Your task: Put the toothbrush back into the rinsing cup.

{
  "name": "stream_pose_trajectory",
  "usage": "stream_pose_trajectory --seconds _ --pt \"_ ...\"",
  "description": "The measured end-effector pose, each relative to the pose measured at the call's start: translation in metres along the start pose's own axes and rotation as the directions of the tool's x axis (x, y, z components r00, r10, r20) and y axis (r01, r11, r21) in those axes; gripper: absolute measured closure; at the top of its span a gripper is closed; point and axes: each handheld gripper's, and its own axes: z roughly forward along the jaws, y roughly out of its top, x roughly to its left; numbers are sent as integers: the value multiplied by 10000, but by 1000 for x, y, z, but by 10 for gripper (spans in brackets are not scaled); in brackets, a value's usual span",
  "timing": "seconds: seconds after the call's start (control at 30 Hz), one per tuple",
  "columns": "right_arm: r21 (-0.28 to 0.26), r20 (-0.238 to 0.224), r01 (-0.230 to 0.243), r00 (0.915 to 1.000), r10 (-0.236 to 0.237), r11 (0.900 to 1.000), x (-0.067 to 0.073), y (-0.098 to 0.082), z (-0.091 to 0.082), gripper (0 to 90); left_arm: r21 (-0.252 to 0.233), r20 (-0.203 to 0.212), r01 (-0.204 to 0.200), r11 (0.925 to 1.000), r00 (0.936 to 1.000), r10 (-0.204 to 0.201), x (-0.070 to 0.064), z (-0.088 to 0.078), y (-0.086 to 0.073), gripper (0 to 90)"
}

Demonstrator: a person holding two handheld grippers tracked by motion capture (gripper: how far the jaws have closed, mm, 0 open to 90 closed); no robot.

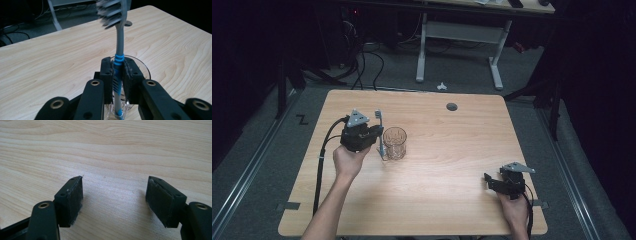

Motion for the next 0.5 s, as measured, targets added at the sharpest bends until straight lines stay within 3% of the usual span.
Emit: stream_pose_trajectory --seconds 0.27,0.5 --pt "9 4 19 10000 -19 10000 0 0 0 304 111 -84 -211 9997 9997 212 -4 -2 -6 794" --pt "1 0 3 10000 -3 10000 0 0 0 304 155 -93 -158 9998 9998 160 -5 -1 -12 794"
